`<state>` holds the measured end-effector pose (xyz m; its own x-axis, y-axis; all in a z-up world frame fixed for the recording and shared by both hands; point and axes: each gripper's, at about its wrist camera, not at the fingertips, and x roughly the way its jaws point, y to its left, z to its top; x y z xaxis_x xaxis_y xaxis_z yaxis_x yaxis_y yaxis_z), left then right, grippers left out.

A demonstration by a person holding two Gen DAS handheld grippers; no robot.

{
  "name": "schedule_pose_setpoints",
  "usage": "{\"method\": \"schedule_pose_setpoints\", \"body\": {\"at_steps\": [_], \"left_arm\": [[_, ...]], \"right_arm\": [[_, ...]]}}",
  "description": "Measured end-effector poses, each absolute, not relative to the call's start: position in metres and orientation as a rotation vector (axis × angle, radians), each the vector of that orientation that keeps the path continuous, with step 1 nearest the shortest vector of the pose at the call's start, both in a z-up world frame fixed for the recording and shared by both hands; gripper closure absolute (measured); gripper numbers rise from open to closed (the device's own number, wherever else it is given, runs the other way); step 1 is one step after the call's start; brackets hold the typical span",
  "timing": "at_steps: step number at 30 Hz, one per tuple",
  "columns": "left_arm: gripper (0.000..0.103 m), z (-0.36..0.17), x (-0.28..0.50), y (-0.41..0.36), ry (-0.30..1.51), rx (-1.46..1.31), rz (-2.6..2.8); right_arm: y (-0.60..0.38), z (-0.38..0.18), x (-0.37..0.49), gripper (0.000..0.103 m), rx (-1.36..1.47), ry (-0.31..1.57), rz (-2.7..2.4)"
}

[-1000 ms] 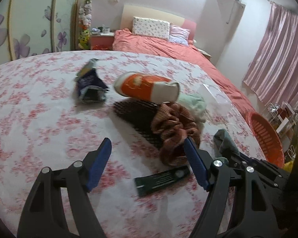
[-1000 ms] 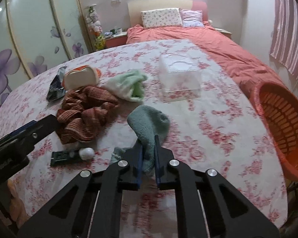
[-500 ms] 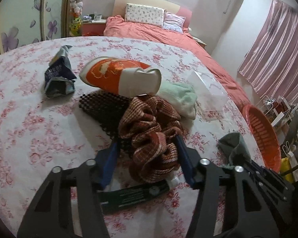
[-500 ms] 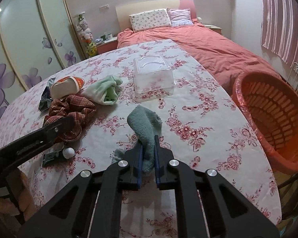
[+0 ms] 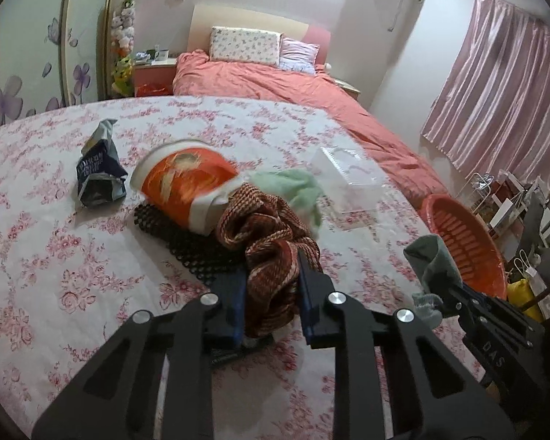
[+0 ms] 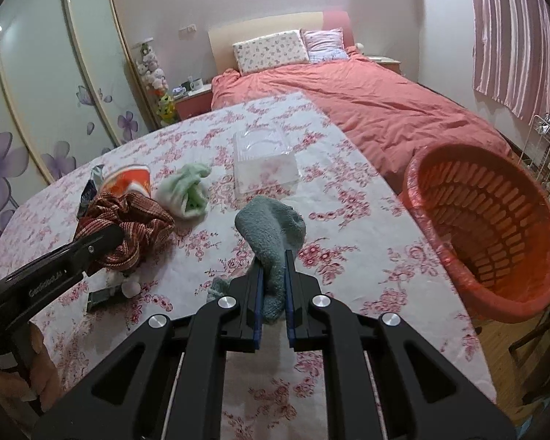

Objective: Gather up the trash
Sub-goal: 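Carry the plaid scrunchie with the left tool while the right tool carries the sock to the basket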

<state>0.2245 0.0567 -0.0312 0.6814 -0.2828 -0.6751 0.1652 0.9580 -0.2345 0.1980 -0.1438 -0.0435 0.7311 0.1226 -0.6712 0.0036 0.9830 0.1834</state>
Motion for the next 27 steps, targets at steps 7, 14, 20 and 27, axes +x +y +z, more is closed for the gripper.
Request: {"method": "schedule_pose_setpoints", "body": {"at_steps": [7,14,20,27], "left_arm": [[0.08,-0.011,0.208,0.046,0.738,-0.154,-0.29],[0.08,0.014,0.192,0.028,0.683,-0.146,-0.347],[0.08,0.032,0.182,0.008,0.645,-0.143,-0.407],[0.08,0.048,0.174,-0.025,0.616,-0.131,-0.484]], "right_arm": [[-0.153,-0.03,0.188,0.093,0.181,0.704,0.057],[-0.174,-0.012,0.176,0.093,0.201,0.63,0.034],[-0.193,0.003,0.166,0.093,0.208,0.559,-0.002],[-0.223,0.019,0.153,0.093,0.238,0.474,-0.054]]}}
